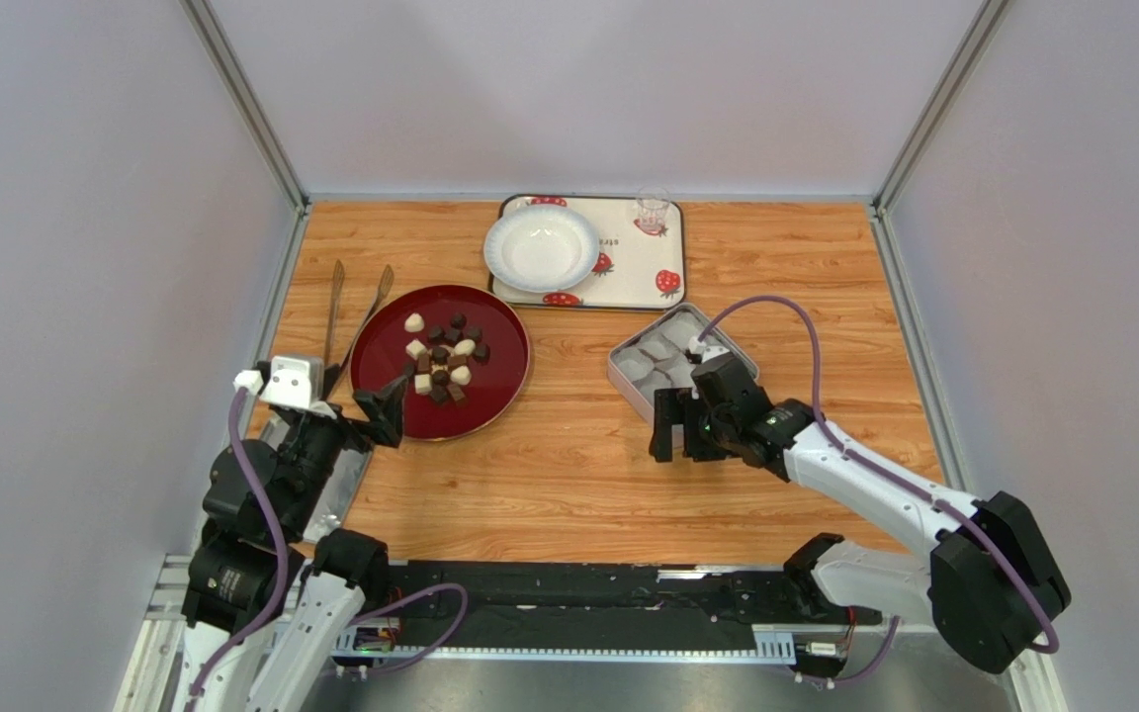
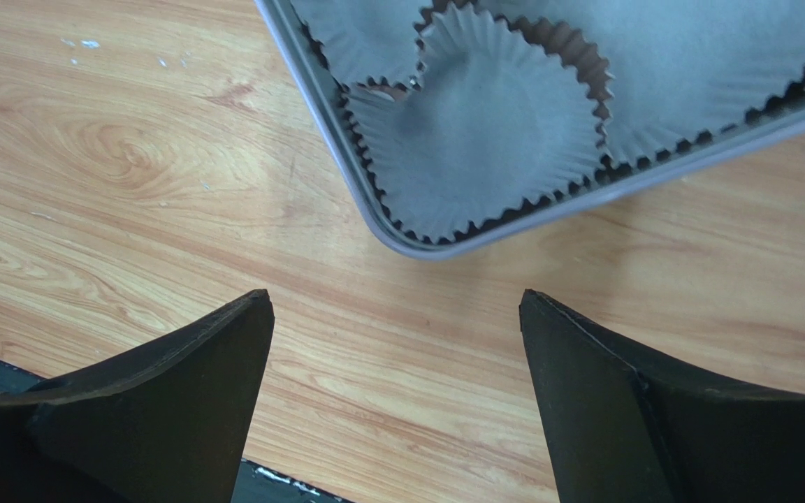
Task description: Pack the chocolate
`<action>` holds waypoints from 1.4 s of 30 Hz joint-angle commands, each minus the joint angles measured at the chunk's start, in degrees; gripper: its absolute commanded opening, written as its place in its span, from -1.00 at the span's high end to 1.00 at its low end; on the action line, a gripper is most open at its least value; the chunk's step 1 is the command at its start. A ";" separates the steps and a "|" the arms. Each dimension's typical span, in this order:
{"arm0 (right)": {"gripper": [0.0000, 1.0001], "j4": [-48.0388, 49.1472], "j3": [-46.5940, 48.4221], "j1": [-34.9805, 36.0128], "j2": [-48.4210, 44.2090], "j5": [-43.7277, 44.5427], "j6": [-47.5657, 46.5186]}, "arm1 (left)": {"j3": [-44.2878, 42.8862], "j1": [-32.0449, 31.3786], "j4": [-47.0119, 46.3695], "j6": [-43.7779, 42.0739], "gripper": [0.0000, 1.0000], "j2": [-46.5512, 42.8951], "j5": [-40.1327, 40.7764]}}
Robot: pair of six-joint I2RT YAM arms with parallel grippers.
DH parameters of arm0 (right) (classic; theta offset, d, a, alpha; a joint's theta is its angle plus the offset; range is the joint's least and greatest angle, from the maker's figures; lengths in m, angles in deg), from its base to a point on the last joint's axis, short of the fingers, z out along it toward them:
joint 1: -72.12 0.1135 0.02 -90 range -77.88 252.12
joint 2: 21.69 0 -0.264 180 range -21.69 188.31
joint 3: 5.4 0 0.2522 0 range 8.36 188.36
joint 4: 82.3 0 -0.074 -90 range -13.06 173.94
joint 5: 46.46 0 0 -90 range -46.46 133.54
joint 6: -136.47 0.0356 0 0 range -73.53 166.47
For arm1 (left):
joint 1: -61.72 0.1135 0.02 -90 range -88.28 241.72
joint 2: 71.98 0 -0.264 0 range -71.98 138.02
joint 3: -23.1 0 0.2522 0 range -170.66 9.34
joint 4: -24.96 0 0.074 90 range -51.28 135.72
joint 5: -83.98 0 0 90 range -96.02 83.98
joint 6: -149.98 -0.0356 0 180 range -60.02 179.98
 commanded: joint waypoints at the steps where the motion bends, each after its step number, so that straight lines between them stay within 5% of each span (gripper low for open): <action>1: -0.83 7.95 0.88 0.20 1.36 -1.00 -1.91 | -1.33 -0.21 -0.88 -1.33 -0.96 0.93 1.26; 9: -0.91 6.36 3.08 -0.85 2.51 8.93 -2.70 | -1.51 -0.21 -0.97 0.78 -0.96 4.53 1.88; 28: -0.95 17.88 4.92 -21.95 7.78 -6.28 -0.33 | -4.23 -0.21 -5.28 5.62 -0.95 22.28 -2.69; 42: -0.95 0.13 13.01 -22.30 -3.11 2.60 -1.11 | -6.60 -0.21 -2.38 7.98 -0.96 29.58 0.72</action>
